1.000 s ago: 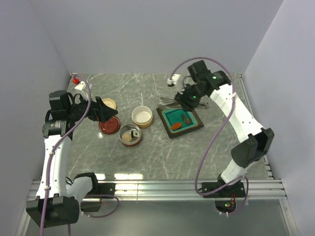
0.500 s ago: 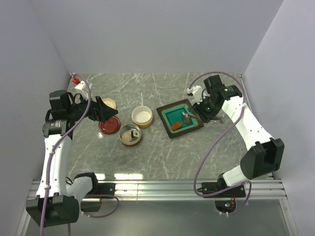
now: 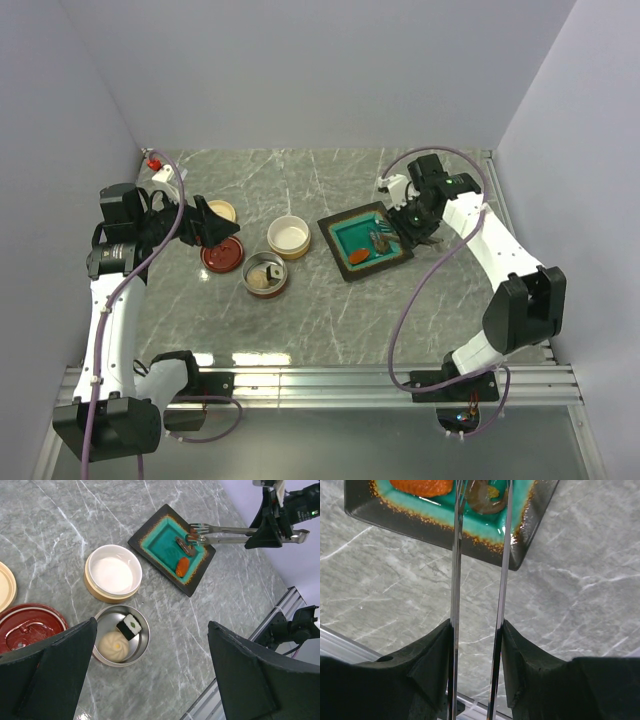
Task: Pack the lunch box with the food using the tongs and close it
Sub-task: Pick up the food using the clamp
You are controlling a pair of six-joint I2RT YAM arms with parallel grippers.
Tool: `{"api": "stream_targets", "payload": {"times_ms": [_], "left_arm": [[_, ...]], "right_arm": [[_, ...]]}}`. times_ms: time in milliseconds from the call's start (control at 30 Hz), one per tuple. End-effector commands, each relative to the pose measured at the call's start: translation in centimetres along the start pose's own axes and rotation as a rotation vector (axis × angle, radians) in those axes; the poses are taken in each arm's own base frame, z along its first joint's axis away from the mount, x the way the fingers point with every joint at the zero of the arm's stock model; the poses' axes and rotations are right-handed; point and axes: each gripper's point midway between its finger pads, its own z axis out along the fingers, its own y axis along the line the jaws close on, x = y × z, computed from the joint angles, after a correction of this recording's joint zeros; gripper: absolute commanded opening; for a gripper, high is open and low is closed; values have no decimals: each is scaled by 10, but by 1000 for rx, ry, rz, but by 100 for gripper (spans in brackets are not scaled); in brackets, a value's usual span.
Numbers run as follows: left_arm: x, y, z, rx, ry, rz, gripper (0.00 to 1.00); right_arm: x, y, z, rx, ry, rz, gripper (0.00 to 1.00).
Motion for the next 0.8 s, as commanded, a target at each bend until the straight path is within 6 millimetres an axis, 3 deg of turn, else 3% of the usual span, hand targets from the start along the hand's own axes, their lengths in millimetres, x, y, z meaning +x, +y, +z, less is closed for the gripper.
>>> {"api": "stream_targets", "payload": {"times_ms": [0, 633, 767], "left_arm": [[-21, -7, -5, 8, -50, 63, 98], [-17, -6, -5, 3, -49, 66, 98], [-16, -6, -5, 0, -51, 67, 98]], "right_arm": [[-5, 0, 6, -9, -22, 20, 48], [5, 7, 29, -57, 32, 24, 47], [6, 11, 29, -76, 37, 22, 42]]}}
